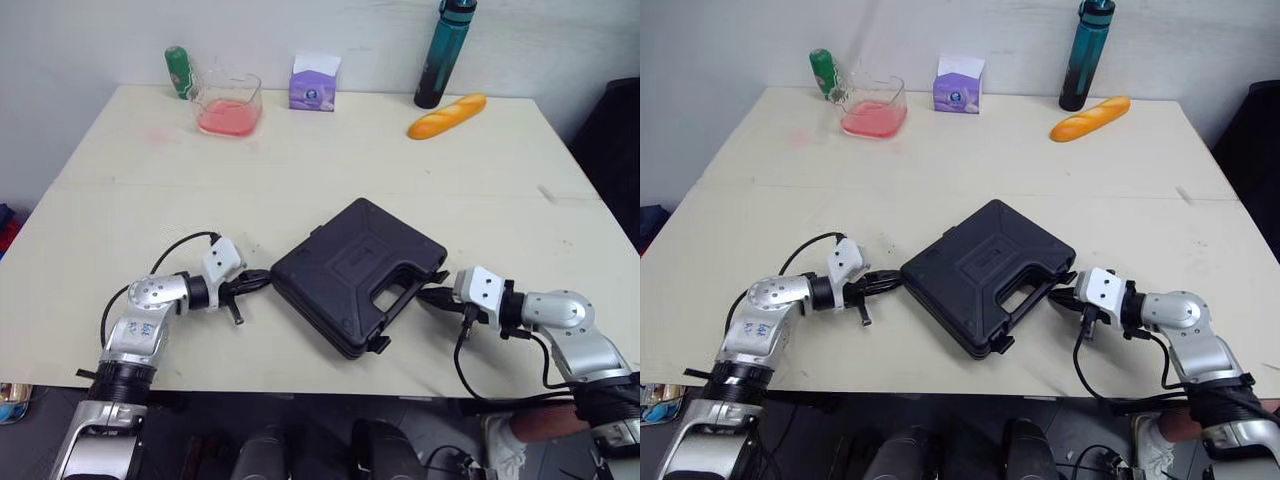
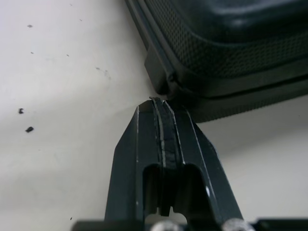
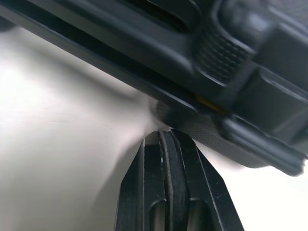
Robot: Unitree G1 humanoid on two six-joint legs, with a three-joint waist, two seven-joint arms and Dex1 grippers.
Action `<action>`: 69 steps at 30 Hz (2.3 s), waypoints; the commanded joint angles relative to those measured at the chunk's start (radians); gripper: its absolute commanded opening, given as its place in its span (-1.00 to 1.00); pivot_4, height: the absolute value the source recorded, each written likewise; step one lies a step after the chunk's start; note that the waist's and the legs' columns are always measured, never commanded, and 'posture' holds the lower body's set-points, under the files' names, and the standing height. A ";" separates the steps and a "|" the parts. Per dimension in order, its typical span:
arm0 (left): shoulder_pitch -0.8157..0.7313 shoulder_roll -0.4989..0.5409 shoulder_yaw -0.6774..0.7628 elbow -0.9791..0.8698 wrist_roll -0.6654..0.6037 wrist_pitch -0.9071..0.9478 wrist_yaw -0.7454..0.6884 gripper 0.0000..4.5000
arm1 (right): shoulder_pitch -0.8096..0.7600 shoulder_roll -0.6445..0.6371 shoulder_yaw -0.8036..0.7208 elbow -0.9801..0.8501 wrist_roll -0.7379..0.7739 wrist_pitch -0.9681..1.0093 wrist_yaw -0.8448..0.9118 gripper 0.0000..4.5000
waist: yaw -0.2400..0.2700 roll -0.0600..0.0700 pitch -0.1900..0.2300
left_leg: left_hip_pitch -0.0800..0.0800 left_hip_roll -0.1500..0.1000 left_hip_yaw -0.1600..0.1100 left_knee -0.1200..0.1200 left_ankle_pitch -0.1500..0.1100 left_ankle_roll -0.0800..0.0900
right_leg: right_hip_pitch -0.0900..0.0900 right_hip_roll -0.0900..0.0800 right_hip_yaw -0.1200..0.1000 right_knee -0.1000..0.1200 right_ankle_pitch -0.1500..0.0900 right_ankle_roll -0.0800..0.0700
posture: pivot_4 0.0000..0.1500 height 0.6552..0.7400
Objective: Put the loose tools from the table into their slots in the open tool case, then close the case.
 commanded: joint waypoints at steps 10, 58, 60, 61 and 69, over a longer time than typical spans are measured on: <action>0.041 0.083 0.102 -0.420 -0.314 0.273 -0.031 -0.96 | 0.168 -0.018 -0.121 -0.136 0.051 0.160 -0.080 -1.00 | 0.021 0.003 0.002 | -0.002 -0.001 -0.008 0.000 -0.001 -0.001 | 0.004 -0.003 0.001 -0.009 0.000 0.000 | 1.00 1.00; -0.582 -0.537 -0.429 0.751 0.294 0.054 0.127 -0.96 | 0.387 0.199 -0.292 -0.512 0.079 0.363 -0.416 -1.00 | 0.024 0.009 -0.014 | 0.001 0.001 -0.002 -0.003 -0.003 0.004 | 0.004 0.012 0.000 -0.015 0.001 0.002 | 1.00 1.00; -0.569 -0.526 -0.424 0.721 0.285 0.070 0.120 -0.96 | 0.374 0.193 -0.291 -0.503 0.080 0.379 -0.409 -1.00 | 0.024 0.006 -0.022 | 0.002 0.002 -0.002 -0.003 -0.005 0.006 | 0.005 0.012 0.000 -0.015 0.001 0.001 | 1.00 1.00; -0.566 -0.524 -0.424 0.710 0.281 0.074 0.115 -0.96 | 0.372 0.192 -0.291 -0.503 0.080 0.382 -0.406 -1.00 | 0.024 0.006 -0.025 | 0.002 0.002 -0.002 -0.003 -0.006 0.005 | 0.005 0.012 -0.001 -0.015 0.000 0.001 | 1.00 1.00; -0.570 -0.493 -0.416 0.684 0.278 0.083 0.130 -0.96 | 0.280 0.204 -0.251 -0.494 0.101 0.403 -0.366 -1.00 | 0.011 0.008 -0.030 | 0.004 0.003 -0.002 -0.003 -0.006 0.004 | 0.005 0.011 -0.001 -0.015 0.000 0.000 | 1.00 1.00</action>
